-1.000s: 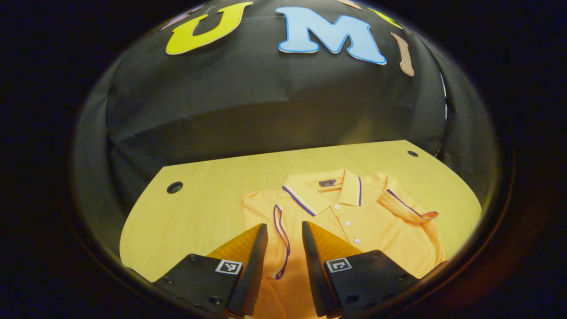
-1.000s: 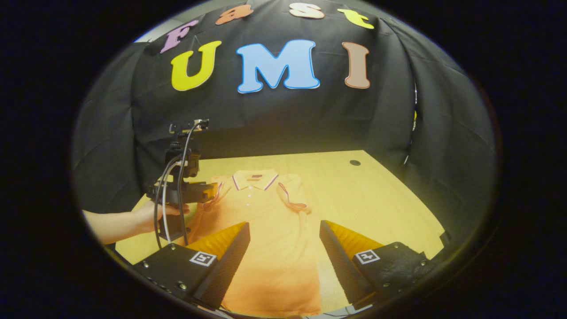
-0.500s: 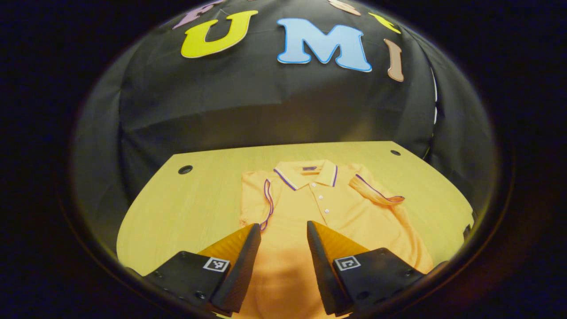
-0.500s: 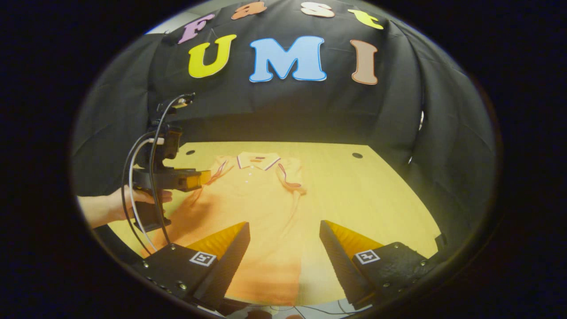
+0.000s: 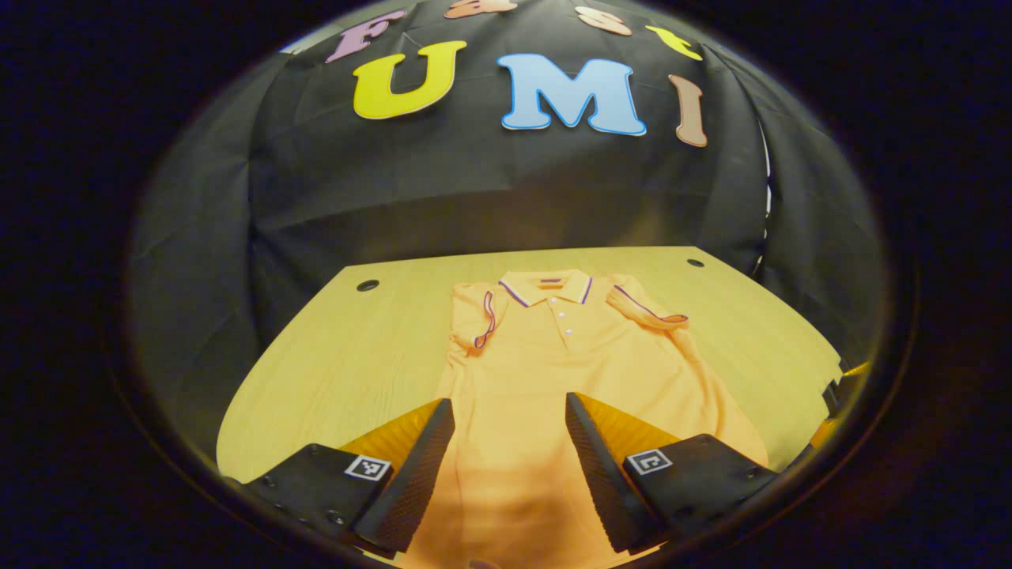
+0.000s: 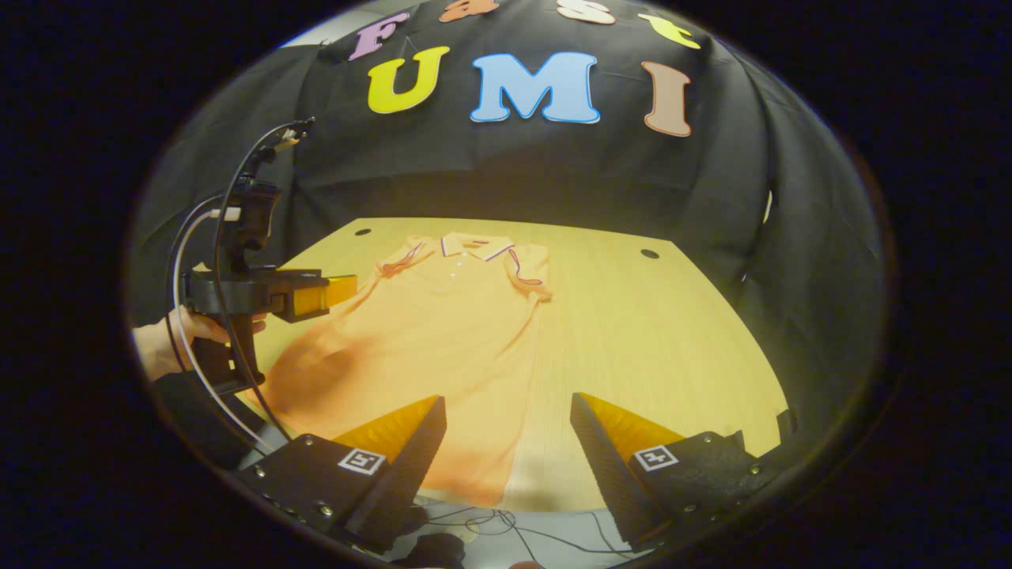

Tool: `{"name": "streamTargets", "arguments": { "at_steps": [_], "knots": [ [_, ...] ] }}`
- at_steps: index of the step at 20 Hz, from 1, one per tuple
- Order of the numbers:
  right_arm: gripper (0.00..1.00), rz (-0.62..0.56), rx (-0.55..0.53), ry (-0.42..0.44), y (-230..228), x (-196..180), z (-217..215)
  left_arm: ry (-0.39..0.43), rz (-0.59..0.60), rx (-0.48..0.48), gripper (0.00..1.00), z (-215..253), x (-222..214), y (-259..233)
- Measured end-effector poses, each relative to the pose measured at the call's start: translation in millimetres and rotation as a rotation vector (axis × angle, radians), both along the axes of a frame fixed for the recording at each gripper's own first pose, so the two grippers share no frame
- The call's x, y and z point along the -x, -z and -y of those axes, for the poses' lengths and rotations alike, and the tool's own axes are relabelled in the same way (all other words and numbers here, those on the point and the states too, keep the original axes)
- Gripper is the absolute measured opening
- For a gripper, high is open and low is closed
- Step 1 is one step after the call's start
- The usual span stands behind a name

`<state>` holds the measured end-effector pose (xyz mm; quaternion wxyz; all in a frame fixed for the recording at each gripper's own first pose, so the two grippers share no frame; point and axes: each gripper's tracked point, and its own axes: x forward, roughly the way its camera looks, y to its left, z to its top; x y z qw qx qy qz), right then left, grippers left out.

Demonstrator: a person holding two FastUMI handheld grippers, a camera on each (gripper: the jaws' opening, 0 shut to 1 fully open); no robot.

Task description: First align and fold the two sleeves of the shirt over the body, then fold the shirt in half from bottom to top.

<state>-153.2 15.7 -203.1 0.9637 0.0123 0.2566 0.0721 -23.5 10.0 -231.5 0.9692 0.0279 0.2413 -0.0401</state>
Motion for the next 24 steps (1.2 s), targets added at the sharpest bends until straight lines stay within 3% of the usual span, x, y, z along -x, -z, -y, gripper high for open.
{"name": "streamTargets", "arguments": {
  "at_steps": [7,15,24],
  "knots": [
    [0.98,-0.074,-0.022,0.029,32.7,13.6,-16.2,0.018,-0.066,0.031,0.95,-14.4,67.1,22.5],
    [0.98,-0.180,-0.038,0.070,71.3,25.5,-32.3,0.067,-0.139,0.005,0.96,-43.0,124.3,56.4],
    [0.98,-0.262,-0.027,0.094,102.6,26.1,-35.0,0.036,-0.235,-0.005,0.96,-78.5,171.6,97.7]
  ]
}}
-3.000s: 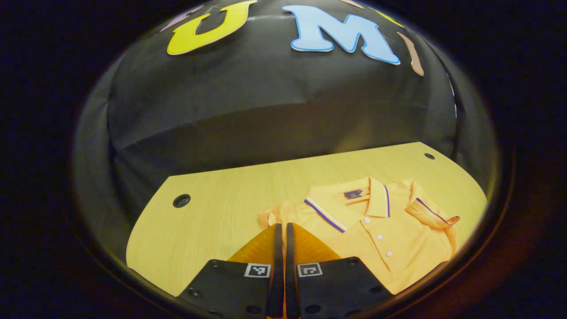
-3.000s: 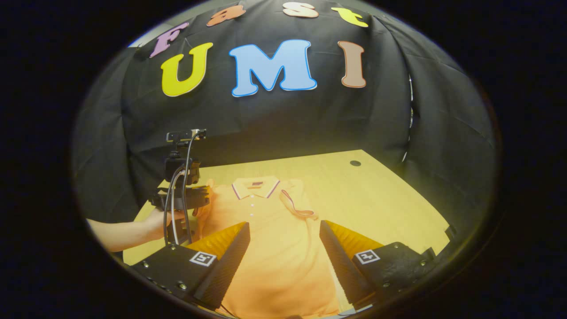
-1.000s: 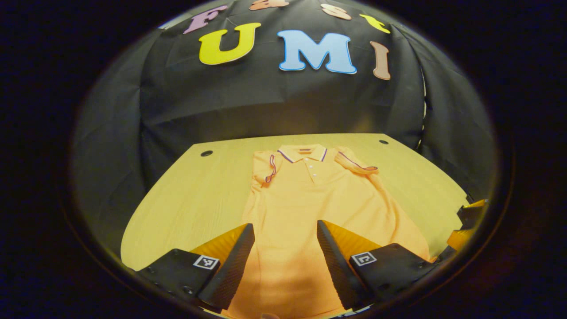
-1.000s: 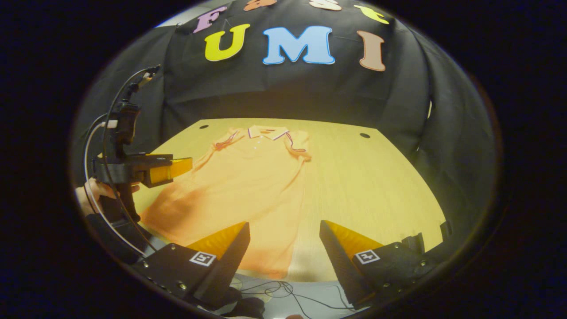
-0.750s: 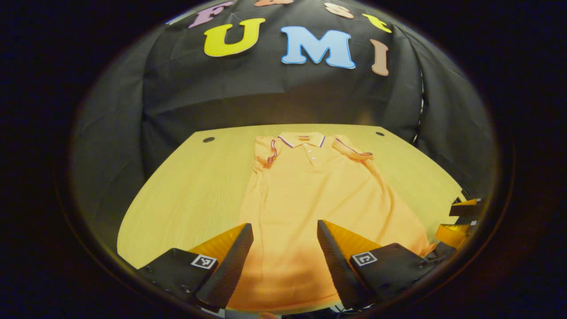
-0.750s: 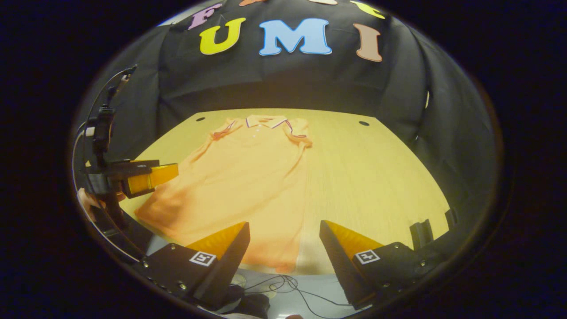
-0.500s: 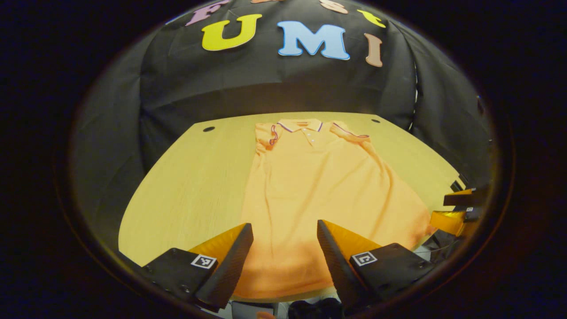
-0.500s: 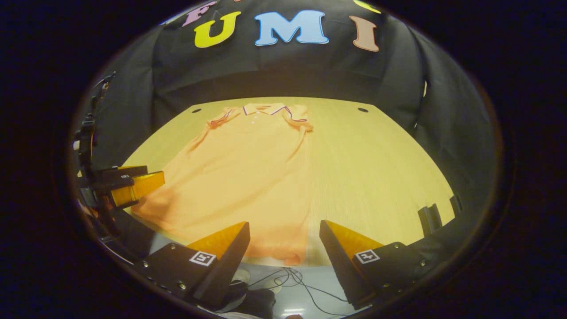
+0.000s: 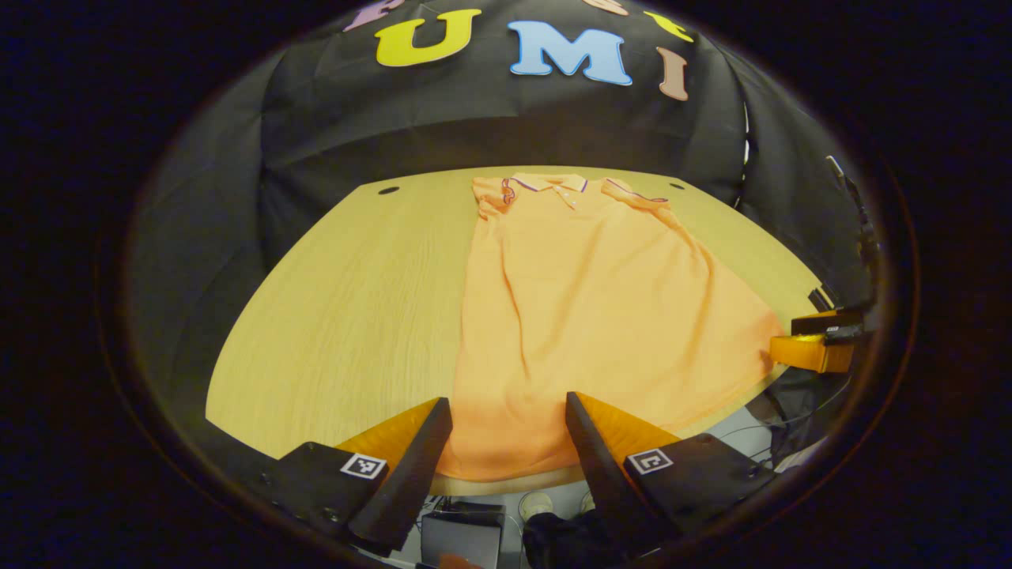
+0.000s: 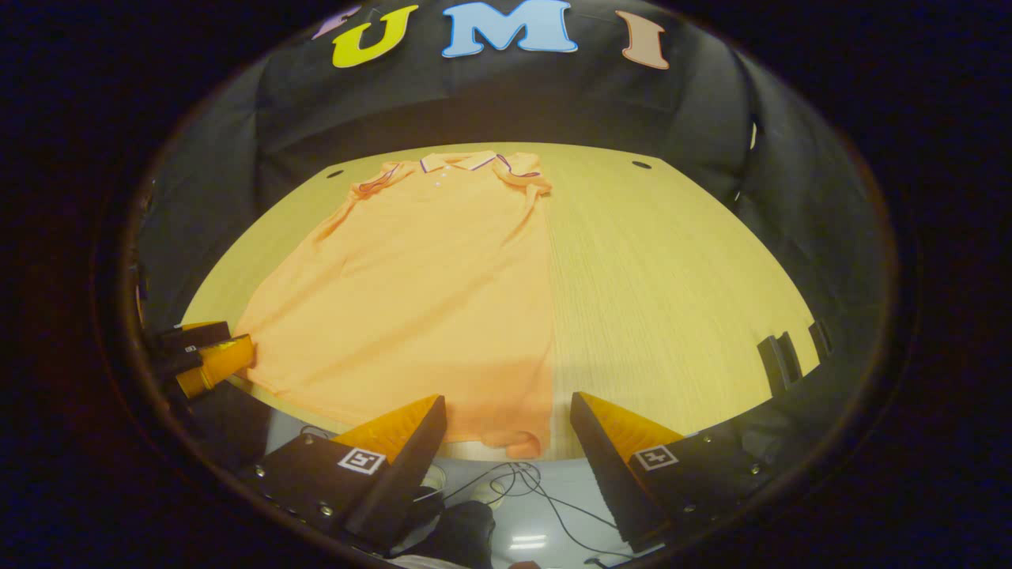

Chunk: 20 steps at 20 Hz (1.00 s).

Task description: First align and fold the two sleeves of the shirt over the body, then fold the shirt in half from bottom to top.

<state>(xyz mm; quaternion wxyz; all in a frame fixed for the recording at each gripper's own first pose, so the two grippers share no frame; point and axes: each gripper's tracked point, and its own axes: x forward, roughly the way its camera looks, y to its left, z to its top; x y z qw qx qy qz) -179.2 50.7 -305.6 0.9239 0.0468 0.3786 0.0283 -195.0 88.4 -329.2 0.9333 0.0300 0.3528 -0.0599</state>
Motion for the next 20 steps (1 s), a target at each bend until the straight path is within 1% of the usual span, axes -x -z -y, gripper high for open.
{"name": "streamTargets", "arguments": {
  "at_steps": [4,8,9,10,11,12,14,15,16,17,18,19,20],
  "knots": [
    [0.98,-0.012,0.002,-0.001,4.9,0.4,-3.2,0.010,0.013,-0.011,0.96,-0.3,-0.3,0.8],
    [0.98,-0.004,-0.017,0.004,5.4,-0.3,-8.3,-0.006,0.021,-0.007,0.96,2.5,-1.7,3.5],
    [0.96,-0.004,-0.018,-0.001,5.4,-0.8,-9.5,-0.008,0.024,-0.009,0.96,3.0,-1.1,3.2],
    [0.88,0.004,-0.022,-0.003,5.8,0.1,-12.0,-0.012,0.024,-0.002,0.95,4.4,-1.8,3.2],
    [0.83,0.006,-0.024,-0.008,6.1,-0.9,-14.1,-0.009,0.026,-0.003,0.95,7.7,-1.2,2.2],
    [0.71,0.010,-0.030,-0.003,4.7,-1.9,-15.1,0.000,0.028,-0.002,0.82,11.4,1.1,3.6],
    [0.53,0.010,-0.037,0.008,5.1,0.3,-15.5,0.030,0.036,0.002,0.58,23.1,1.8,3.6],
    [0.55,0.019,-0.045,-0.001,4.4,-1.7,-16.7,0.039,0.042,0.009,0.40,29.1,1.2,3.8],
    [0.38,0.016,-0.076,0.023,5.6,-1.7,-17.3,0.031,0.045,0.008,0.22,30.4,-0.3,4.4],
    [0.22,0.012,-0.102,0.030,5.6,-2.8,-18.3,0.026,0.044,0.004,0.14,29.5,-2.0,4.6],
    [0.23,0.007,-0.121,0.022,6.5,-1.9,-18.0,0.014,0.045,0.013,0.13,29.6,0.7,4.4],
    [0.23,-0.004,-0.144,0.028,2.0,-3.0,-16.1,-0.004,0.039,0.030,0.07,28.8,-2.0,3.2],
    [0.04,-0.008,-0.176,0.037,4.5,-0.5,-17.0,-0.024,0.032,0.044,0.07,28.0,-2.7,2.3]
  ]
}}
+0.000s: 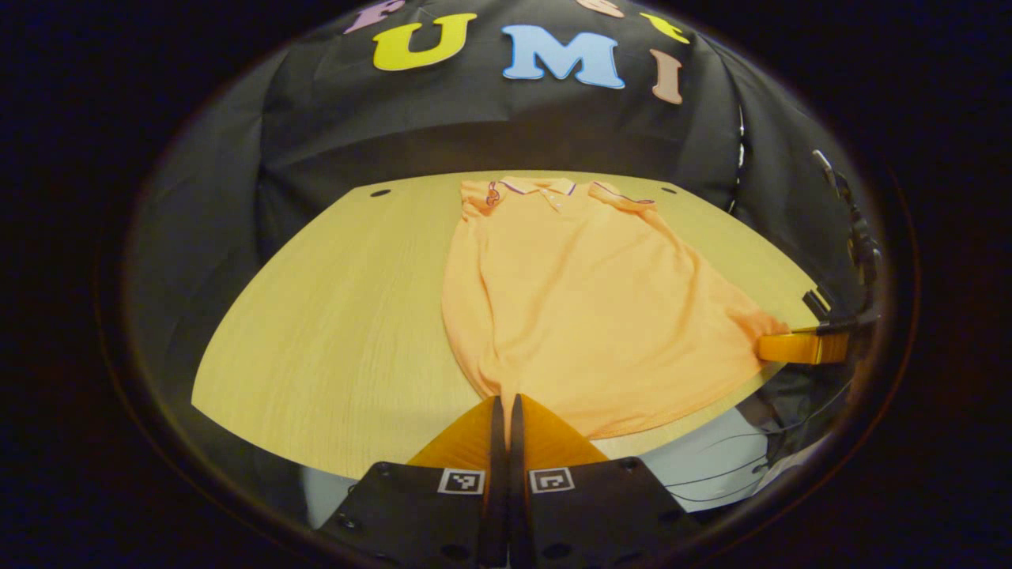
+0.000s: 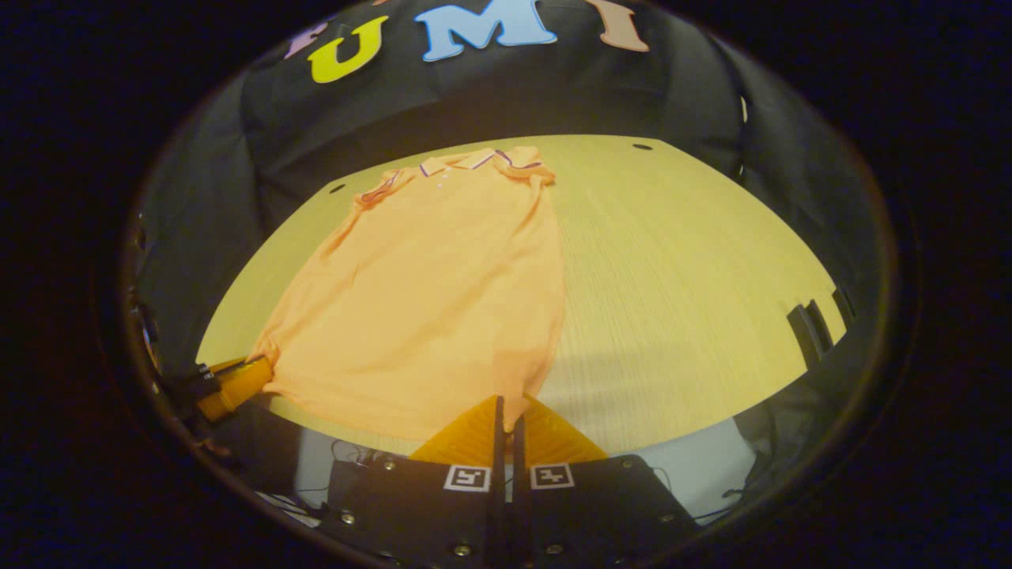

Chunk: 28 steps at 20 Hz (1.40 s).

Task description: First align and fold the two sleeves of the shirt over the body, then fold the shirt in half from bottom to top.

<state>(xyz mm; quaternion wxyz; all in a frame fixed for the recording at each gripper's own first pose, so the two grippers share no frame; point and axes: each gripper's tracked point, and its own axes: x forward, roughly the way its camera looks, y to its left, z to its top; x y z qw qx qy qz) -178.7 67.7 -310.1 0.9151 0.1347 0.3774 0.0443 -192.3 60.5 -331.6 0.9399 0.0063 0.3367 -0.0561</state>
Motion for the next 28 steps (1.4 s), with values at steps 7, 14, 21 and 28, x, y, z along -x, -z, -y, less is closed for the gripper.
{"name": "streamTargets", "arguments": {
  "at_steps": [7,14,21,28],
  "knots": [
    [0.04,0.049,-0.037,-0.057,-23.1,-5.1,8.5,-0.090,0.007,-0.021,0.06,-0.6,3.5,-15.8],
    [0.04,0.206,-0.041,-0.113,-92.6,-29.1,21.5,-0.132,0.117,-0.027,0.06,12.1,-23.6,-74.4],
    [0.04,0.304,-0.043,-0.066,-139.3,-66.3,32.0,-0.107,0.204,-0.006,0.06,19.8,-73.2,-116.3],
    [0.04,0.338,-0.005,-0.025,-166.2,-122.5,31.1,-0.077,0.234,0.043,0.07,15.2,-146.4,-144.2]
  ]
}}
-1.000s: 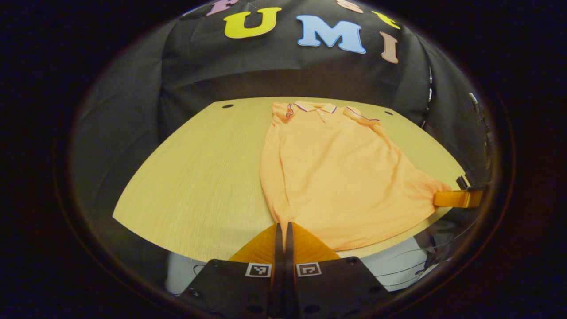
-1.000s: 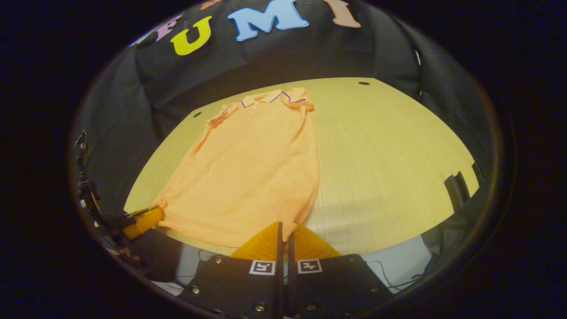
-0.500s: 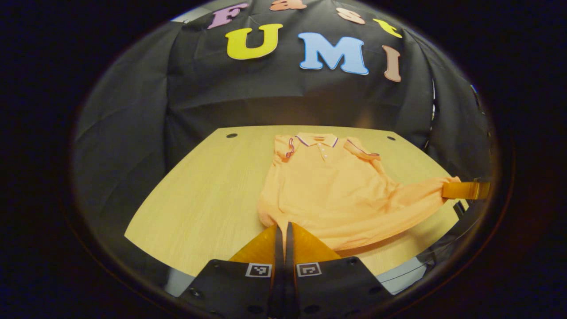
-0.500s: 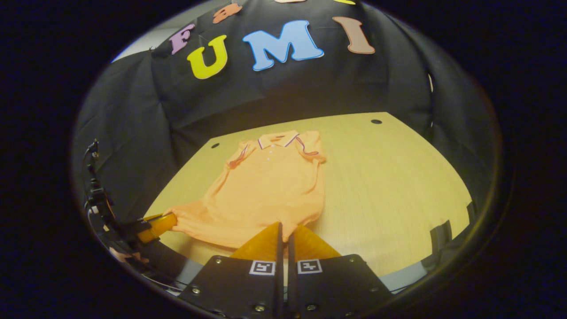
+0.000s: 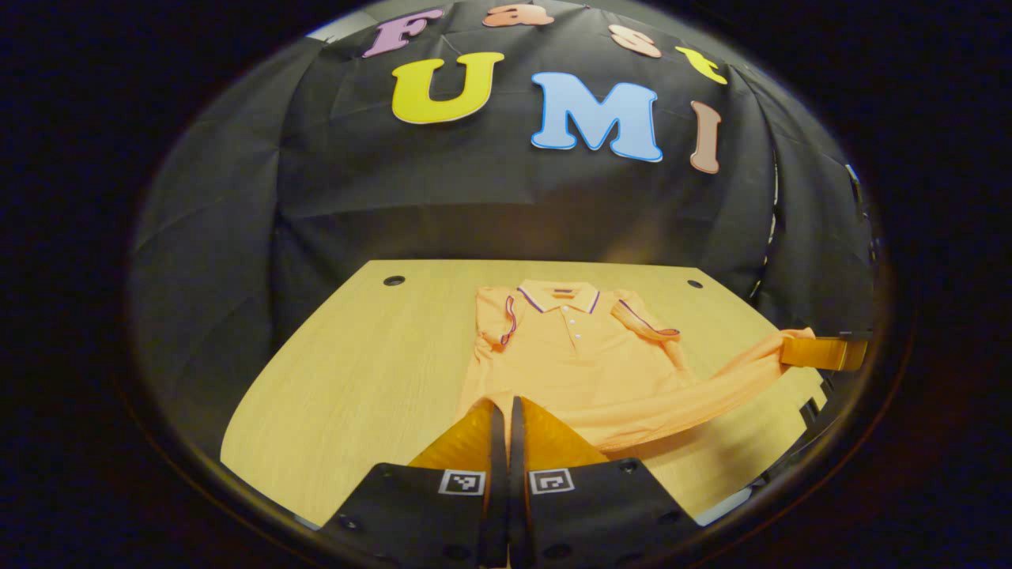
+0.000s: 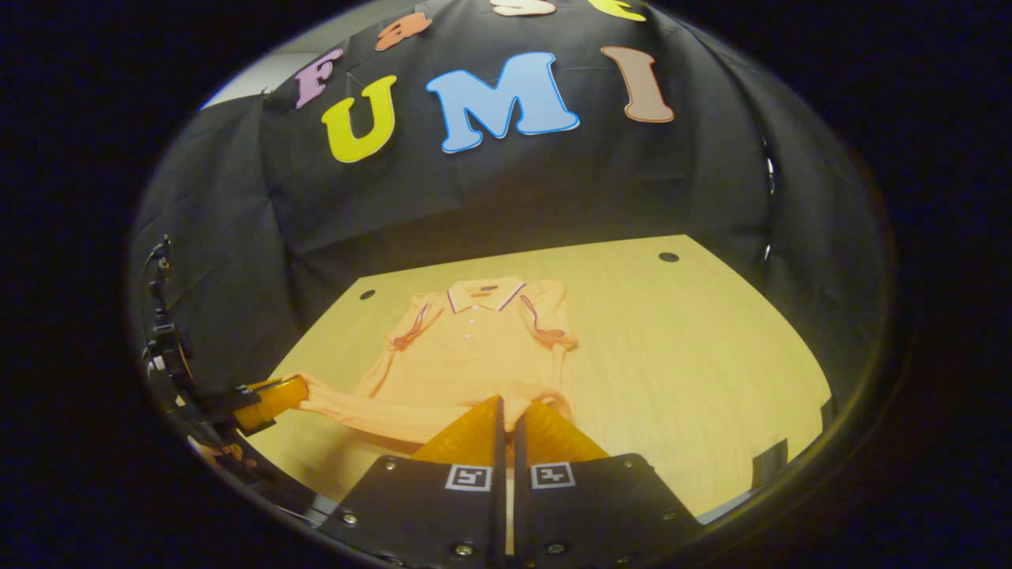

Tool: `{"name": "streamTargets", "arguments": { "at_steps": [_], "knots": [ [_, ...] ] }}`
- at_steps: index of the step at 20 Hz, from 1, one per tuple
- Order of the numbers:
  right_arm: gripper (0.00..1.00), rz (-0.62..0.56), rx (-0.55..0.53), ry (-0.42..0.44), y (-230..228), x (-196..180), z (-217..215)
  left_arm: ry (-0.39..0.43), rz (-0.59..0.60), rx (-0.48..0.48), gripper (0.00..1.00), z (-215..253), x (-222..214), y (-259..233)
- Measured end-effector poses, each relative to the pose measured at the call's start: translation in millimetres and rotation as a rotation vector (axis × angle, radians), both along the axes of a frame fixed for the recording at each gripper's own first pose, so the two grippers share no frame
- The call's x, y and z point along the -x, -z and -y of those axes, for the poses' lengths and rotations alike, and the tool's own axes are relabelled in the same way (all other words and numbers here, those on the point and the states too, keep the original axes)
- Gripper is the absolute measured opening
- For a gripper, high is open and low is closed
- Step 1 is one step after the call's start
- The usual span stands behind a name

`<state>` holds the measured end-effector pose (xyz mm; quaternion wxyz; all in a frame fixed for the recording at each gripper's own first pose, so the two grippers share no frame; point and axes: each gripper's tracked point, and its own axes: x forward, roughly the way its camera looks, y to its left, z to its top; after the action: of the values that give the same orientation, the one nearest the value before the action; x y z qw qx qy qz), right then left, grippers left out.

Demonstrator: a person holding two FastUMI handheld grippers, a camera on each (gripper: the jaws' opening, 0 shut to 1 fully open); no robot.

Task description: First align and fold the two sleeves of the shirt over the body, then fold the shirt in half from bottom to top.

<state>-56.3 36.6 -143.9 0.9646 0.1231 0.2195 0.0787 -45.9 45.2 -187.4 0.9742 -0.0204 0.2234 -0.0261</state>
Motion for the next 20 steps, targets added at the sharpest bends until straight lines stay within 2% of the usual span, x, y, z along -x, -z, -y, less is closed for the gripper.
{"name": "streamTargets", "arguments": {
  "at_steps": [5,10,16,17,18,20],
  "knots": [
    [0.04,0.026,0.008,0.025,-24.3,-50.0,-3.5,0.023,0.014,0.034,0.07,-5.8,-61.9,-13.6],
    [0.04,0.042,0.035,0.056,-41.3,-98.8,-7.6,0.074,0.031,0.027,0.07,-4.9,-117.7,-19.8],
    [0.04,0.012,0.031,0.112,-43.2,-156.6,-10.5,0.138,0.049,0.040,0.06,2.9,-186.5,-19.0],
    [0.00,0.005,0.031,0.122,-42.7,-165.5,-9.8,0.150,0.054,0.045,0.06,4.5,-198.8,-19.4],
    [0.04,0.001,0.036,0.134,-41.3,-176.1,-8.7,0.163,0.059,0.047,0.06,5.5,-211.2,-19.6],
    [0.04,-0.004,0.049,0.151,-41.8,-195.6,-7.0,0.179,0.067,0.046,0.06,5.7,-234.9,-17.0]
  ]
}}
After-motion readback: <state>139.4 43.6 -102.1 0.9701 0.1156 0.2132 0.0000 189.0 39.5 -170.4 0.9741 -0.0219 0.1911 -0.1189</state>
